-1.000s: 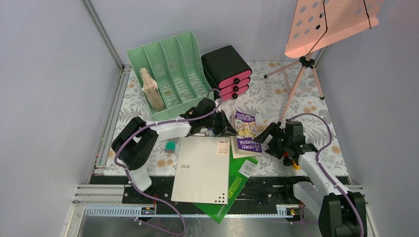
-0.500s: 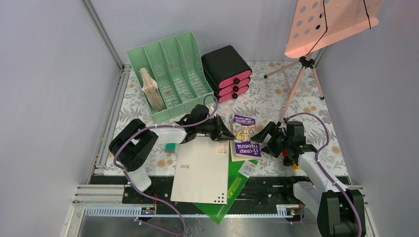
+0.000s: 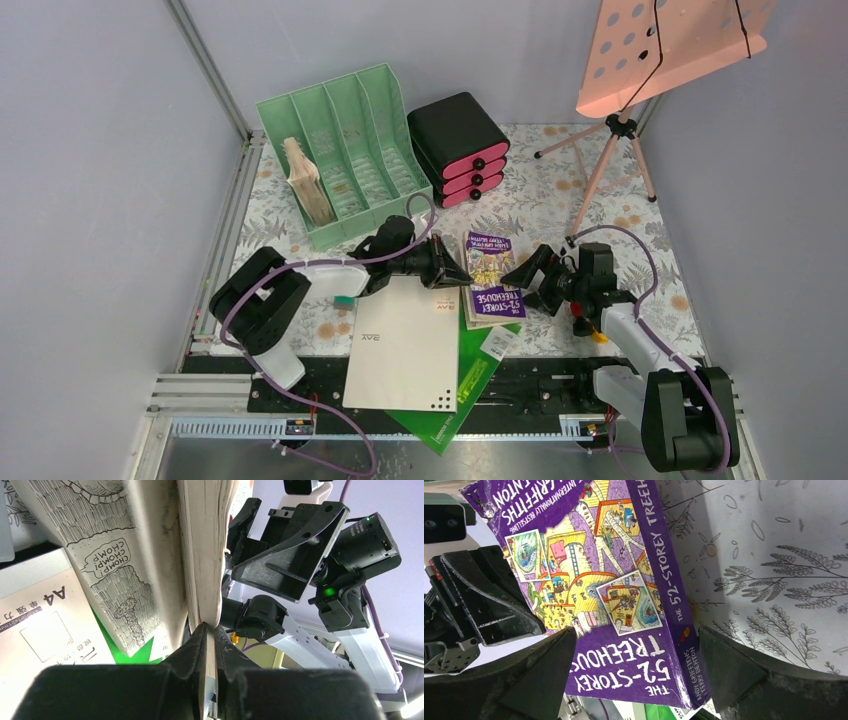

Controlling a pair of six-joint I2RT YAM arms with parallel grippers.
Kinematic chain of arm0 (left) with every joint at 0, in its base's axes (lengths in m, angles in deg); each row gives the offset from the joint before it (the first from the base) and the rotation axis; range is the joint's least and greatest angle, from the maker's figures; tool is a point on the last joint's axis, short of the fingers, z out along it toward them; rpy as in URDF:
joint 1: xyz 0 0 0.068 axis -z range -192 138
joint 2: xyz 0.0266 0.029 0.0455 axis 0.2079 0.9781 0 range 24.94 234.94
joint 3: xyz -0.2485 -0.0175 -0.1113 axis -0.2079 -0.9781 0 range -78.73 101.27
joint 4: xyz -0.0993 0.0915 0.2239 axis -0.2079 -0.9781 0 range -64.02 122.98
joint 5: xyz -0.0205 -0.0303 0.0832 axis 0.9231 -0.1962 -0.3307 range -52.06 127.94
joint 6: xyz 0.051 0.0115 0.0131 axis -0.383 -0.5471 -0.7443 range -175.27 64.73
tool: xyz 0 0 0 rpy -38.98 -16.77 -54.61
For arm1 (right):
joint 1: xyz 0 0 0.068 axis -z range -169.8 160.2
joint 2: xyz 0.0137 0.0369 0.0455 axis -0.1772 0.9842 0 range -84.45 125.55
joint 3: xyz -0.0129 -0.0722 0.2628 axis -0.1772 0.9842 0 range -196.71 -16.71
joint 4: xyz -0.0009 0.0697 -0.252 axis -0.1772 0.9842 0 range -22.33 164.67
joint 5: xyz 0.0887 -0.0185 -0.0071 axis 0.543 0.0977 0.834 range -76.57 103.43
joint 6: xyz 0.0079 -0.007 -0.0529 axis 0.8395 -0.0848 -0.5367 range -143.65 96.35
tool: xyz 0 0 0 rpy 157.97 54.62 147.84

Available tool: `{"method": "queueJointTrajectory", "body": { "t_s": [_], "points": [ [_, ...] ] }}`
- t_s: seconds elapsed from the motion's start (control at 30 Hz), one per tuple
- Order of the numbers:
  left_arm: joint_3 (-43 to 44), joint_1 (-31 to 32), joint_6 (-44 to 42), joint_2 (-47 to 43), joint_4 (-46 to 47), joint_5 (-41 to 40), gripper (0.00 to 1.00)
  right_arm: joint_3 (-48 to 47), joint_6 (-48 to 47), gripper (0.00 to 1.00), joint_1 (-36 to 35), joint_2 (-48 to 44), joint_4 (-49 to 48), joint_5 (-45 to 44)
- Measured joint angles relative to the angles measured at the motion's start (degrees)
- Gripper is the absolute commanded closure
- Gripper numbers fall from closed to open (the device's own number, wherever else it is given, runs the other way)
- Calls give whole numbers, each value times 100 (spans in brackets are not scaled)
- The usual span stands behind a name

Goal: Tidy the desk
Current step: Pick up the book from the center of the board.

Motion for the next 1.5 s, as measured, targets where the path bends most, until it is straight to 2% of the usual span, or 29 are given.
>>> {"method": "queueJointTrajectory", "body": {
  "t_s": [0.1,0.17,0.23,0.37,0.7,0.8,0.97,1.07,1.17,1.3,1.5],
  "points": [
    [-24,-9,-94,-70,-44,20,100,37,-7,8,4,11,-173,142],
    [-39,-44,-157,-103,-131,31,100,105,-17,21,11,22,-356,273],
    [-55,-92,-227,-107,-181,33,100,256,0,24,39,20,-669,402],
    [-68,-146,-466,-140,-472,17,100,654,151,39,79,-170,-1222,529],
    [7,-186,-1355,-212,-1808,-271,100,769,398,87,98,-538,-1904,953],
    [87,-179,-1480,-197,-1930,-271,93,785,485,100,98,-540,-2096,1064],
    [136,-166,-1572,-149,-1998,-271,74,820,557,100,98,-643,-2175,1126],
    [192,-131,-1637,-149,-2063,-256,51,824,566,100,92,-745,-2168,1152],
    [339,-92,-1742,-151,-2181,-256,36,824,538,100,90,-890,-2052,1145],
    [435,-76,-1856,-170,-2273,-295,28,743,306,100,74,-1246,-1384,953],
    [457,-76,-2140,-555,-2811,-588,26,144,-151,100,66,-1561,-109,560]
  ]
}}
